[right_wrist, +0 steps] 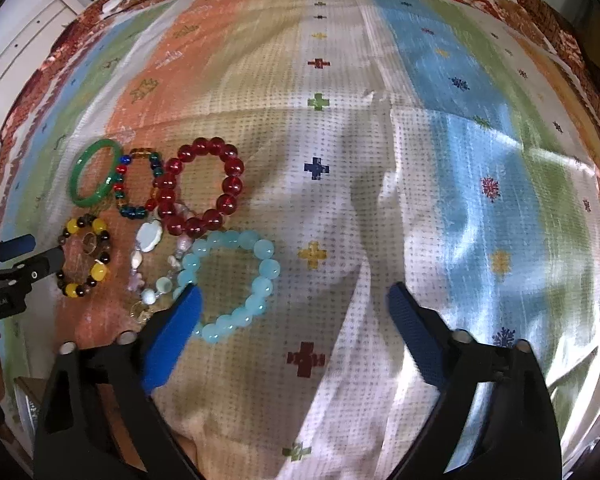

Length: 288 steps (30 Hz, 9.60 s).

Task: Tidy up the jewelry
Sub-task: 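Grasp the yellow-and-black bead bracelet with the left tool while the right grasps the light blue bracelet, then lift both held bracelets and carry them over the silver tin box, then open both tools to drop the bracelets into the tin box, then move both tools toward the silver ring and the pendant string, then grasp the silver ring with the left tool while the right grasps the gold charm, then lift the ring and pendant string and carry both over the tin box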

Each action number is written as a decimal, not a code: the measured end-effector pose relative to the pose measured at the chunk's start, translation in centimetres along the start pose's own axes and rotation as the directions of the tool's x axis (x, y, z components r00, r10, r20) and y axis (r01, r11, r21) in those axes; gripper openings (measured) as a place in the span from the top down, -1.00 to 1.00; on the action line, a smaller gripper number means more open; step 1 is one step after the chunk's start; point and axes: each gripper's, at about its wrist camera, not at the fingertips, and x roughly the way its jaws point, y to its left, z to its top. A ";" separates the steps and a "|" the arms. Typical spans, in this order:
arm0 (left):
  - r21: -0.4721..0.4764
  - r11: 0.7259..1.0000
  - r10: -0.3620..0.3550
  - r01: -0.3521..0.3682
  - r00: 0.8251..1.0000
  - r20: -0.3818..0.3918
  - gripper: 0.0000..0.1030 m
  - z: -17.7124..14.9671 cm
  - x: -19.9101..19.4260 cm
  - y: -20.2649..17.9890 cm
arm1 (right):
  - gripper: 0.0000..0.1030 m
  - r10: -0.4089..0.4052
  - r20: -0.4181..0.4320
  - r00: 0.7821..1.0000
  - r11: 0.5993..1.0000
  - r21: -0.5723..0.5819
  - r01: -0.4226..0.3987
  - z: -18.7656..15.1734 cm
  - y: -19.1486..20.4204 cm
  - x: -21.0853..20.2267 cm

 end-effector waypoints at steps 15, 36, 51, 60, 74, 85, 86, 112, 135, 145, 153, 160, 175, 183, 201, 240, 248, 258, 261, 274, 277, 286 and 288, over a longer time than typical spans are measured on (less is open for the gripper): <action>0.140 0.988 0.058 -0.062 0.998 0.031 0.25 0.3 1.4 -2.4 | 0.09 -0.023 -0.015 1.000 0.998 -0.061 0.022 0.9 1.0 1.9; 0.098 0.992 -0.085 0.076 0.992 0.095 0.82 -0.6 -4.0 -2.8 | 0.77 0.091 0.084 0.992 0.993 -0.076 -0.085 -0.1 2.3 -3.1; 0.074 0.986 -0.158 0.147 0.969 0.188 0.82 -1.4 -7.6 -2.5 | 0.77 0.166 0.176 0.970 0.983 -0.102 -0.150 -1.6 3.5 -7.2; 0.086 0.978 -0.208 0.192 0.947 0.243 0.82 -2.8 -10.5 -2.8 | 0.77 0.191 0.247 0.950 0.978 -0.134 -0.161 -2.7 4.0 -10.2; 0.118 0.965 -0.260 0.233 0.897 0.356 0.82 -6.8 -15.4 -3.2 | 0.77 0.233 0.362 0.903 0.968 -0.178 -0.178 -5.6 4.5 -14.7; 0.140 0.956 -0.292 0.257 0.864 0.410 0.82 -9.6 -17.8 -3.6 | 0.77 0.259 0.392 0.883 0.958 -0.218 -0.185 -7.5 5.5 -16.6; 0.140 0.956 -0.293 0.258 0.863 0.411 0.81 -9.8 -17.9 -3.5 | 0.77 0.264 0.394 0.880 0.956 -0.225 -0.186 -7.8 5.6 -16.8; 0.218 0.942 -0.324 0.256 0.863 0.388 0.81 -15.5 -18.0 -5.6 | 0.76 0.374 0.325 0.869 0.907 -0.323 -0.270 -13.2 7.9 -17.3; 0.102 0.986 -0.159 0.130 0.910 0.384 -0.31 -12.6 -16.1 -2.8 | -0.05 0.251 0.317 0.915 0.956 -0.227 -0.184 -10.8 6.0 -14.4; 0.082 0.993 -0.103 0.080 0.940 0.326 -0.36 -8.9 -13.9 -2.5 | -0.11 0.238 0.267 0.934 0.961 -0.204 -0.187 -8.1 5.6 -12.5; 0.068 0.996 -0.068 0.051 0.957 0.282 -0.36 -6.2 -12.2 -2.2 | -0.11 0.236 0.203 0.950 0.958 -0.213 -0.193 -7.2 5.9 -10.9; 0.069 0.995 -0.089 0.075 0.968 0.236 -0.36 -5.1 -10.8 -2.5 | -0.11 0.231 0.165 0.959 0.959 -0.206 -0.195 -5.7 5.9 -9.5; 0.084 0.991 -0.120 0.107 0.979 0.163 -0.36 -3.0 -8.2 -3.3 | -0.11 0.212 0.096 0.973 0.958 -0.218 -0.188 -4.3 6.3 -7.1; 0.109 0.989 -0.109 0.095 0.986 0.127 -0.36 -1.9 -6.6 -3.9 | -0.11 0.215 0.036 0.976 0.953 -0.225 -0.201 -3.4 6.7 -5.2; 0.136 0.988 -0.080 0.075 0.997 0.025 -0.36 0.2 -1.5 -4.2 | -0.11 0.211 -0.038 0.977 0.948 -0.234 -0.214 -2.2 7.3 -2.2; 0.183 0.979 -0.090 0.088 0.996 0.000 0.62 0.8 -0.3 -5.4 | 0.78 0.182 -0.085 0.980 0.931 -0.305 -0.200 -1.7 8.7 -0.1; 0.153 0.982 -0.118 0.110 0.992 0.042 0.62 0.3 -2.4 -4.9 | 0.78 0.193 -0.011 0.981 0.933 -0.307 -0.187 -1.8 8.7 -2.2; 0.139 0.975 -0.188 0.173 0.977 0.105 0.62 -1.0 -5.8 -5.1 | 0.78 0.236 0.087 0.968 0.942 -0.266 -0.206 -2.2 7.9 -5.2; 0.141 0.971 -0.210 0.193 0.970 0.123 0.62 -1.4 -6.9 -5.3 | 0.78 0.264 0.123 0.957 0.939 -0.258 -0.226 -2.5 7.6 -6.6; 0.124 0.964 -0.257 0.235 0.943 0.210 0.62 -3.8 -10.4 -4.4 | 0.78 0.312 0.264 0.913 0.933 -0.269 -0.241 -4.4 7.0 -10.6; 0.124 0.959 -0.278 0.255 0.932 0.233 0.62 -4.5 -11.4 -4.2 | 0.78 0.320 0.279 0.906 0.932 -0.265 -0.248 -5.0 6.8 -11.1; 0.163 0.944 -0.324 0.288 0.904 0.279 0.62 -7.0 -13.8 -4.2 | 0.78 0.337 0.295 0.894 0.920 -0.304 -0.247 -7.3 7.4 -12.5; 0.170 0.942 -0.329 0.291 0.900 0.286 0.62 -7.6 -14.1 -4.3 | 0.78 0.329 0.300 0.895 0.923 -0.301 -0.239 -7.8 7.4 -12.6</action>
